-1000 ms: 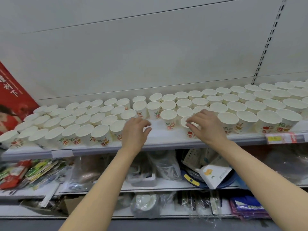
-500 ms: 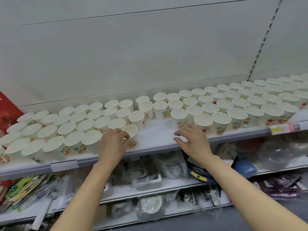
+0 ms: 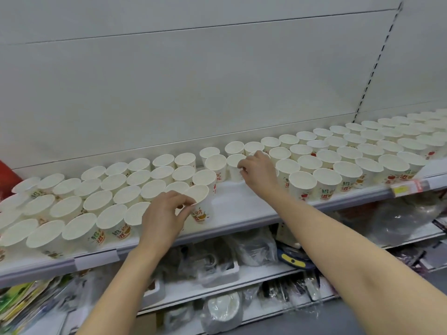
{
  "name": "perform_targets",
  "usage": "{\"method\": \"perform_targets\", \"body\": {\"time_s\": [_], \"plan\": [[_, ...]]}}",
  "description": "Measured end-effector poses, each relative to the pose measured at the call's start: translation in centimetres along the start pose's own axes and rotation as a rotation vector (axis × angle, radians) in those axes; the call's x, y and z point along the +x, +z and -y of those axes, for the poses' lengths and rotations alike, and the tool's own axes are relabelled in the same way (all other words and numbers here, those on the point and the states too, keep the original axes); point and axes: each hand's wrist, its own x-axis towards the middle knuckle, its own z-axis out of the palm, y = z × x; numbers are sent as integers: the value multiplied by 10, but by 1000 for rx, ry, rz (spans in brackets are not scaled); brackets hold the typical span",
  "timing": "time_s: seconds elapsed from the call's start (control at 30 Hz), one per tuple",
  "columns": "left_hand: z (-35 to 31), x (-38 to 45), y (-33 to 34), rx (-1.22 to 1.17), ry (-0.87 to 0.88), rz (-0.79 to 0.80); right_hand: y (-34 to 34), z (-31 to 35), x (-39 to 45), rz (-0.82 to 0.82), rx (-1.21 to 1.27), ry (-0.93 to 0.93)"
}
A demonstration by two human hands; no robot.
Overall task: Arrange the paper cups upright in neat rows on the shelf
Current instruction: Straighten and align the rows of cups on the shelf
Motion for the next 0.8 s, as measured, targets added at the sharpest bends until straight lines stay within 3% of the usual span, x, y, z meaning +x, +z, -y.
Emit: {"method": "perform_targets", "body": {"time_s": [0.2, 0.37, 0.53, 0.67, 0.8], "plan": [[0, 2, 13, 7, -25, 62, 14, -13, 27, 192, -86, -32], [-8, 10, 21, -3, -13, 56, 22, -19, 34, 232, -88, -69], [-10, 11, 24, -12, -31, 55, 20, -5, 33, 13, 175, -166], [-6, 0, 20, -50, -4, 17, 21, 31, 17, 141, 340, -382], [2, -9, 12, -65, -16, 18, 26, 47, 12, 222, 315, -399]]}}
